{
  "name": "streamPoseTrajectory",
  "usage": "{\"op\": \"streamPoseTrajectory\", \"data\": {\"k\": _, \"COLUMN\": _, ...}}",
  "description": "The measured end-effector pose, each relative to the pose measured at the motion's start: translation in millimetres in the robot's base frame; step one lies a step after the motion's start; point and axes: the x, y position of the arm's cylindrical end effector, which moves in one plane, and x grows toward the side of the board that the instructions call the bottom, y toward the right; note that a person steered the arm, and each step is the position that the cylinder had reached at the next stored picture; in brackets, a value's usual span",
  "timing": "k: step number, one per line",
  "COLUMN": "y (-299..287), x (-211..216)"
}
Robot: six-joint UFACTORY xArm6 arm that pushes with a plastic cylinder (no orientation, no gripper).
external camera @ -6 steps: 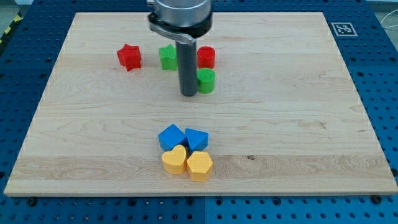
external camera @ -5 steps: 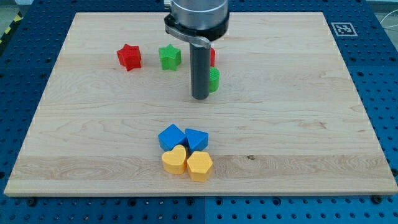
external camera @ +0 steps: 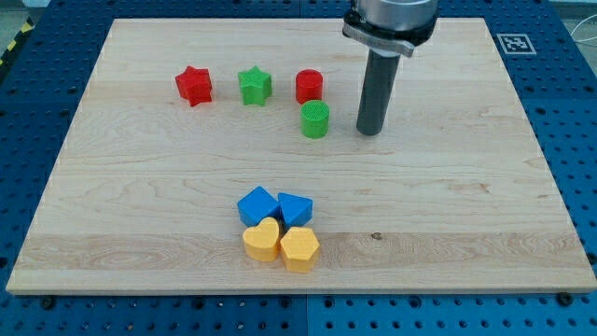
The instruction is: Slide the green circle slightly down
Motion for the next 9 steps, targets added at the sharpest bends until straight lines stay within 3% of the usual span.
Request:
{"op": "streamPoseTrajectory", "data": {"k": 5, "y": -35.5, "x": -22.8}}
{"op": "streamPoseTrajectory", "data": {"k": 9, "y": -65.2, "x": -9.6}}
